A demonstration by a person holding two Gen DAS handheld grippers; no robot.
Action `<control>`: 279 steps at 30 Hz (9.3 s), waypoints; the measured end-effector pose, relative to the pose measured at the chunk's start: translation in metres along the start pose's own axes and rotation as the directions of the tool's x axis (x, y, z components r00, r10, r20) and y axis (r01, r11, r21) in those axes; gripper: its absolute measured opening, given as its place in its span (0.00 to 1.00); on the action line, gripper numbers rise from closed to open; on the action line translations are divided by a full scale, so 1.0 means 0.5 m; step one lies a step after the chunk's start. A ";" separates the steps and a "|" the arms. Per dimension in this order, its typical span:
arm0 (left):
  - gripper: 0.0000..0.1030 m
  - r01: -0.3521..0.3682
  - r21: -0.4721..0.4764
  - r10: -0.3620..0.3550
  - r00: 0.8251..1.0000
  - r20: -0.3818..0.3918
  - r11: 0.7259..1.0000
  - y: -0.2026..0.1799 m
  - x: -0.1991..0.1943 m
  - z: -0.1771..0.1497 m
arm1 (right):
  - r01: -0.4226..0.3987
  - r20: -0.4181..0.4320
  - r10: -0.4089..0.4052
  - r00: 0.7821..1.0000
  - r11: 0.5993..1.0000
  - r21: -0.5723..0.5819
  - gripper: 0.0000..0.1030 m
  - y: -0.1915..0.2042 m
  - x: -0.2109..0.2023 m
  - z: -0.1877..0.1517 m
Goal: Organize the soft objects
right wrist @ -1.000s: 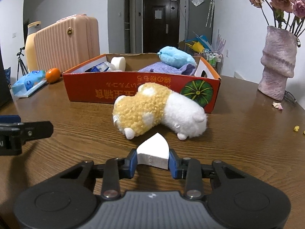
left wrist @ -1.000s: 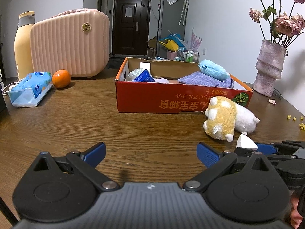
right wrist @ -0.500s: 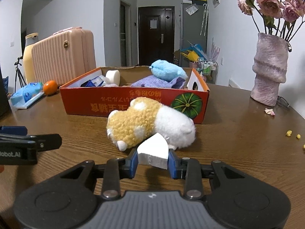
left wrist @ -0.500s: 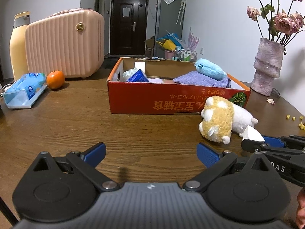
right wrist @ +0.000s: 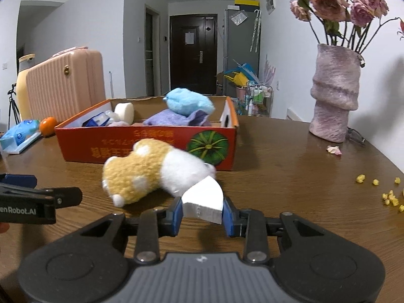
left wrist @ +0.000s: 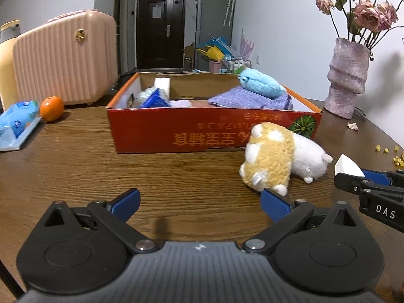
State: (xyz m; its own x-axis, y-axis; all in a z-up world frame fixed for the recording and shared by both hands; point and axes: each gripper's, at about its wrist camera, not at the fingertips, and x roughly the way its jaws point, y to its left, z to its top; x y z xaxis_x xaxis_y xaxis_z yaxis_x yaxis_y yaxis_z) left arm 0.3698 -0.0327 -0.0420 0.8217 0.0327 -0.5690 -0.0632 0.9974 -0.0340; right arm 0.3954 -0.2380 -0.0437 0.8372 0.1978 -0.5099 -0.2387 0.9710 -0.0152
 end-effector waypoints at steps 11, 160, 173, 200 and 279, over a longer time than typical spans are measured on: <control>1.00 0.038 0.049 -0.038 0.999 -0.001 0.998 -0.071 0.040 0.017 | 0.033 0.006 -0.033 0.999 0.999 0.012 0.31 -0.066 0.007 0.002; 0.58 -0.063 -0.045 0.072 0.965 0.250 0.997 0.107 0.245 0.256 | 0.016 0.298 0.004 0.955 0.998 -0.062 0.38 0.188 0.296 0.221; 1.00 -0.152 -0.107 0.178 0.934 0.309 0.983 0.122 0.227 0.251 | 0.039 0.341 -0.027 0.940 0.999 -0.027 1.00 0.181 0.279 0.212; 1.00 -0.168 -0.152 0.208 0.929 0.305 0.974 0.149 0.142 0.217 | 0.053 0.379 -0.043 0.924 0.998 -0.016 1.00 0.167 0.177 0.159; 1.00 -0.059 0.000 0.055 0.943 0.330 0.998 0.100 -0.450 -0.200 | 0.057 0.305 -0.053 0.951 0.998 -0.003 1.00 0.171 -0.435 -0.182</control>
State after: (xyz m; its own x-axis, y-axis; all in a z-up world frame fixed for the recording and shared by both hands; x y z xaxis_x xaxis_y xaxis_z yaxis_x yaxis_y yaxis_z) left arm 0.1253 0.0033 0.0021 0.9576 0.1072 -0.2675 -0.1113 0.9938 -0.0001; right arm 0.1484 -0.2104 -0.0125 0.9588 0.1774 -0.2220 -0.1922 0.9803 -0.0465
